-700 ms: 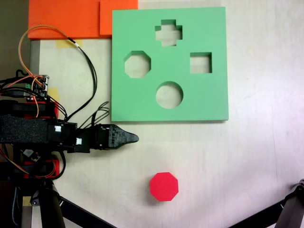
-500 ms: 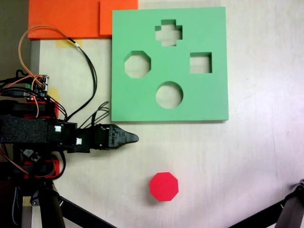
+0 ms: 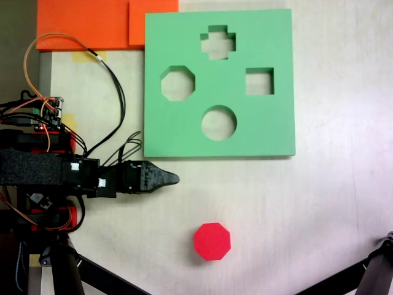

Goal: Put the octagonal pillar block into the corresponding hole

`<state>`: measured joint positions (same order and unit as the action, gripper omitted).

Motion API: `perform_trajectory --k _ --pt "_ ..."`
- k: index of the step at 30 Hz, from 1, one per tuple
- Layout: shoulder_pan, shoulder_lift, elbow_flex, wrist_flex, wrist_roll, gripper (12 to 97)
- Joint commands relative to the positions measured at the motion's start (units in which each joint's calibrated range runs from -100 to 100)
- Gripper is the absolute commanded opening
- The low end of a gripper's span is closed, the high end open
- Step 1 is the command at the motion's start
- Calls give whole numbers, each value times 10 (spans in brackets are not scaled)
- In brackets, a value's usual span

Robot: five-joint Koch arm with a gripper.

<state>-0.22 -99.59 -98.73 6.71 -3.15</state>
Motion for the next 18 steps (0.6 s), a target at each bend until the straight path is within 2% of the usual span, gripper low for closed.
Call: perform_trajectory --k 1,14,18 --pt "0 -4 -13 -51 0 497" --pt "-2 -4 -13 -51 1 494" --pt "-29 -4 -13 -51 19 493"
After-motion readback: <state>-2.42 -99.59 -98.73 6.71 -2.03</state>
